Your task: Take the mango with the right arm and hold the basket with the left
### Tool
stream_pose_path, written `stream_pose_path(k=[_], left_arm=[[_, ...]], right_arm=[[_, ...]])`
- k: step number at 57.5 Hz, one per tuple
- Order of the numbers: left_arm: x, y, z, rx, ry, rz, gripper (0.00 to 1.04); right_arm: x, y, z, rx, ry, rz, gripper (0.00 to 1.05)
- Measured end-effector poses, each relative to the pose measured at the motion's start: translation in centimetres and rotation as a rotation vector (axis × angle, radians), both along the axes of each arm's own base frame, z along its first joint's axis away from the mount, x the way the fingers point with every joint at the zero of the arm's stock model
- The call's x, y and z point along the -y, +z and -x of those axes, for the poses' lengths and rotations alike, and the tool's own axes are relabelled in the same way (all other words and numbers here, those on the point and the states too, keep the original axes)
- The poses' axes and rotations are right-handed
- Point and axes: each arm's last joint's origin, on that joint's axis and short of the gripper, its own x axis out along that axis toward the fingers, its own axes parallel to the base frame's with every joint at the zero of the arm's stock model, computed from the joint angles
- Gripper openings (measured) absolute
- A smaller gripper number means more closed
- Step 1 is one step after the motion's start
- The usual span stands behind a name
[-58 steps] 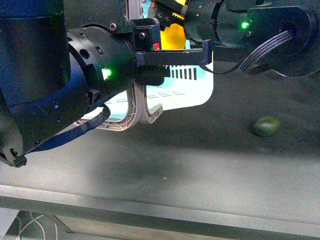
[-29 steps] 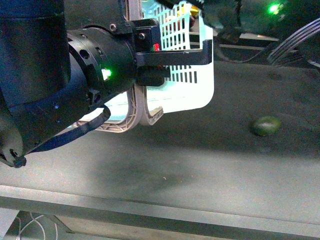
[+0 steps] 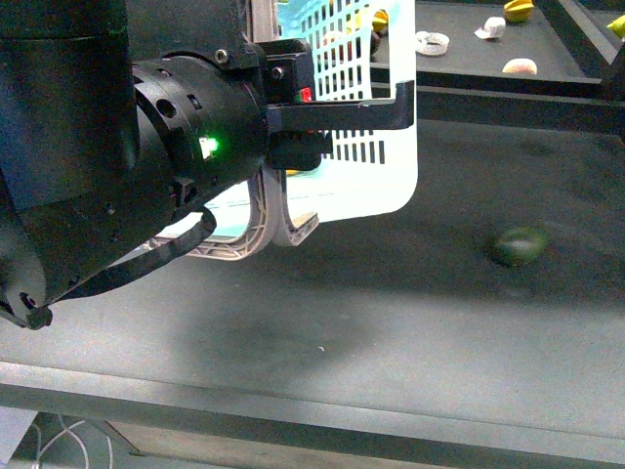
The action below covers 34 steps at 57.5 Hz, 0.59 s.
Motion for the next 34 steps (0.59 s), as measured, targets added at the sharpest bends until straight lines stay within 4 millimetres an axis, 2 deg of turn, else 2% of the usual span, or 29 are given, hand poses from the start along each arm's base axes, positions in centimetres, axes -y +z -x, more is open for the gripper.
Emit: stream_pose_path(k=[5,17,27,34], left_arm=[[0.0,0.0,0.0,0.000,-0.002,0.001,0.05],[0.0,0.0,0.0,0.000,-0.002,0.001,0.05],[0.0,0.0,0.0,0.000,0.000,0.000,0.05],[0.0,0.0,0.0,0.000,0.000,0.000,0.05]], right_arm=[[1.5,-0.2,3.2,0.015,-0.076,0.052,0.96],[3.5,-1.2,8.7,0.003,-0.172,0.120,0.96],[4.7,-2.1,12.1,-0.022,-0.243,0.131,0.96],[5.1,-2.4,13.4,-0.035,-0.265,0.126,0.96]])
